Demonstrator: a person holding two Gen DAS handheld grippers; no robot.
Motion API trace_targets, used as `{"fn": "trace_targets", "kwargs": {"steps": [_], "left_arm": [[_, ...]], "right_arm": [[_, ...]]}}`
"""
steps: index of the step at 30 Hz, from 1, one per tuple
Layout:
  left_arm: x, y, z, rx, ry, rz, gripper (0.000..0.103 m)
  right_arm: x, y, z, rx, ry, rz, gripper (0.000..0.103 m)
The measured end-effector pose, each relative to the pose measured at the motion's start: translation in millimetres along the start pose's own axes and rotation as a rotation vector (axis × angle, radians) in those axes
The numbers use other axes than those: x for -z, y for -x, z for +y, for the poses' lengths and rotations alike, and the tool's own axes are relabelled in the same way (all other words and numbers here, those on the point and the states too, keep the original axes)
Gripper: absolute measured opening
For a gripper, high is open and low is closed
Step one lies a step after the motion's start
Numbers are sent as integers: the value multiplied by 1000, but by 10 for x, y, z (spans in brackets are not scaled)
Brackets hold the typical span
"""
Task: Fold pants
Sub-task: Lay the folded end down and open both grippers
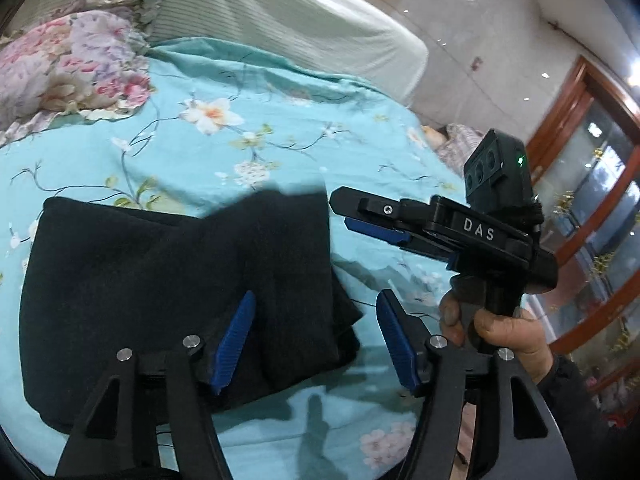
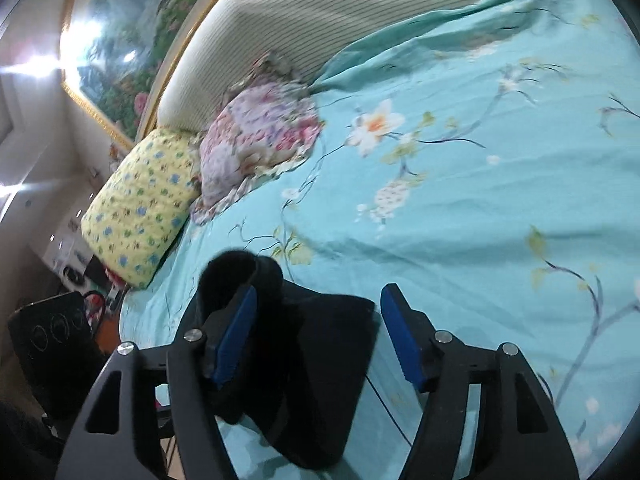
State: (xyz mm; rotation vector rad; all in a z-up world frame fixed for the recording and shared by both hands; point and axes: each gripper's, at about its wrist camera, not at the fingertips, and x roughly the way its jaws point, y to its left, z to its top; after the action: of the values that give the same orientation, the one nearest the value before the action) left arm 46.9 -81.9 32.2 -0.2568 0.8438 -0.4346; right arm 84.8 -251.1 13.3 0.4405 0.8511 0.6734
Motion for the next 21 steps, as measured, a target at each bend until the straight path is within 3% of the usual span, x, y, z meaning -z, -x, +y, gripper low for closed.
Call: {"fn": "trace_targets", "kwargs": {"steps": [6,21], "left_arm": [[-64,267,31,30,-2,-51,69],[-23,745,823,-95,180,-121,74]], "right_arm": [[66,213,87,11,-21,-53,82],[353,238,608,119,11,-70,95]]}}
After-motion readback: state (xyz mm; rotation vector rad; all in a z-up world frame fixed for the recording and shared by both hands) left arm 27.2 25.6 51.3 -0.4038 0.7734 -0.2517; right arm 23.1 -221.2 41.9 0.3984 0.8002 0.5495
